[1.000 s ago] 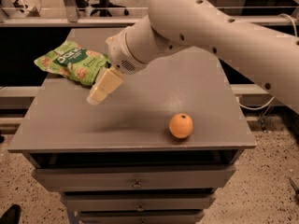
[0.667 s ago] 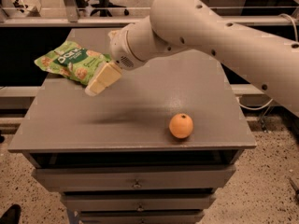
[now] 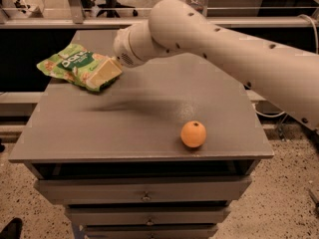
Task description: Pick green rice chip bag
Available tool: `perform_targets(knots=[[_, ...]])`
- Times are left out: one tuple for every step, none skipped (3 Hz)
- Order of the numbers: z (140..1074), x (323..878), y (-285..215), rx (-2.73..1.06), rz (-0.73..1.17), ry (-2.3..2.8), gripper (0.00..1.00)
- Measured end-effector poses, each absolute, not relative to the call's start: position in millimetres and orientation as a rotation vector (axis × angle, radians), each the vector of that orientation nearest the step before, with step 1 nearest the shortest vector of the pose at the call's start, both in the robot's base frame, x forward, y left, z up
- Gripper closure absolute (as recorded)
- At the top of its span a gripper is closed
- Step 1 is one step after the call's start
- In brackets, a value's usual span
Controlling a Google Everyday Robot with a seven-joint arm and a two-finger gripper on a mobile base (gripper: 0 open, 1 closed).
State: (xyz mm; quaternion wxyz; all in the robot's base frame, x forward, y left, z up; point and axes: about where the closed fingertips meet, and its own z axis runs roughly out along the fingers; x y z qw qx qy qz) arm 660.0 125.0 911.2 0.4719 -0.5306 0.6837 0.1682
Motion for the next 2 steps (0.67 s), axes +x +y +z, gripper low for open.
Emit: perform_targets(knots=[[888.3,684.4,132.9,-1.264,0.424,1.755,0.00],[874.5,699.1,143.5,-1.245,0.458,1.808,0.00]])
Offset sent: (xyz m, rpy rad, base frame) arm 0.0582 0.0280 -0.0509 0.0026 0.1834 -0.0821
